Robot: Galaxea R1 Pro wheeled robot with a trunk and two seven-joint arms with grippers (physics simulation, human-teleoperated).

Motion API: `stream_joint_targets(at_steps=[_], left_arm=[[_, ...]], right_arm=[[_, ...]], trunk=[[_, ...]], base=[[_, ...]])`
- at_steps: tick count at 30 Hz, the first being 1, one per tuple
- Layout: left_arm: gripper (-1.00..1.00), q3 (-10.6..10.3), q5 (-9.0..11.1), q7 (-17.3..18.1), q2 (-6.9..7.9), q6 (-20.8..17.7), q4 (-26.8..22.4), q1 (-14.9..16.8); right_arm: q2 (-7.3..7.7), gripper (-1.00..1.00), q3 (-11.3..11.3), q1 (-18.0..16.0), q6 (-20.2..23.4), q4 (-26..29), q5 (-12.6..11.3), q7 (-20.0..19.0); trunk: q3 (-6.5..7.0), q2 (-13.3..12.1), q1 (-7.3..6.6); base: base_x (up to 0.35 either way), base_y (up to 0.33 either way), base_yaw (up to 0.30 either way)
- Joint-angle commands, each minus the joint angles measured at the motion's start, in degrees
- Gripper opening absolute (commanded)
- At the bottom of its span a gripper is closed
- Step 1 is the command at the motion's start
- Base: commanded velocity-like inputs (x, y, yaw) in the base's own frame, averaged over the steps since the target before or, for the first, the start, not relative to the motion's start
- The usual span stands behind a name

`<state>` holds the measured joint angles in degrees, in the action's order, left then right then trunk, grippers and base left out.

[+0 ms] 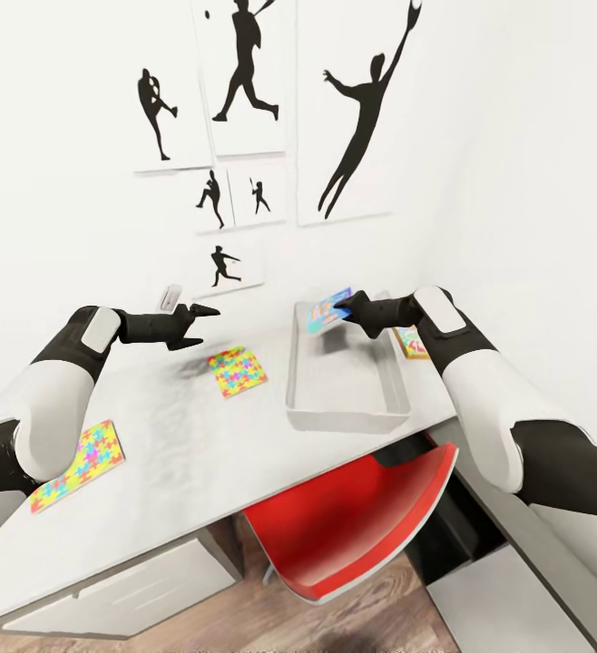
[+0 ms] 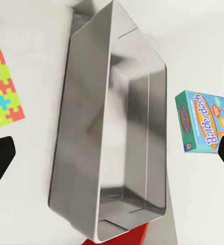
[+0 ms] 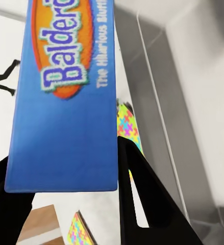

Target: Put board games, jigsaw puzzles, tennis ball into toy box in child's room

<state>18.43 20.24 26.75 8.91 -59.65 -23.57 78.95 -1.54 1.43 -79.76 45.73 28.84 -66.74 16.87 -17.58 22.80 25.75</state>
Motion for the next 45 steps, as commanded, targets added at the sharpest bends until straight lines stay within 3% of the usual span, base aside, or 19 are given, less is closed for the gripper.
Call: stream_joint_targets(at_steps=[1,10,25,35,45], left_arm=[[1.0,0.41,-0.55,0.41,-0.04,-0.29,0.02,0.07],[1.0,0.38,-0.55,0.41,-0.04,-0.29,0.02,0.07],[1.0,0.55,-0.55,0.49,-0.04,-0.29,0.02,0.07],[1.0,0.76,-0.47,0.53,0.09,-0.29,0.02,0.07],[1.0,0.68,-0.46,0.58,-0.03,-0.29,0.02,0.07]], right_arm=[[0.02,-1.0,0.15,-0.05,0.0,0.05,-0.67,0.56],[0.77,-1.0,0.36,-0.25,-2.88,-0.22,-0.63,0.61],[0.75,-1.0,0.33,-0.4,-3.78,-0.27,-0.58,0.6],[0.75,-1.0,0.41,-0.78,-6.66,-0.35,-0.43,0.54],[0.6,-1.0,0.27,-1.84,-6.87,-0.36,5.37,0.56]], trunk=[[-0.2,0.12,0.03],[-1.05,0.12,0.03],[-2.46,0.12,0.03],[-3.41,0.12,0.03],[-4.35,0.12,0.03]], base=[[0.0,0.0,0.0],[0.0,0.0,0.0],[0.0,0.0,0.0],[0.0,0.0,0.0],[0.0,0.0,0.0]])
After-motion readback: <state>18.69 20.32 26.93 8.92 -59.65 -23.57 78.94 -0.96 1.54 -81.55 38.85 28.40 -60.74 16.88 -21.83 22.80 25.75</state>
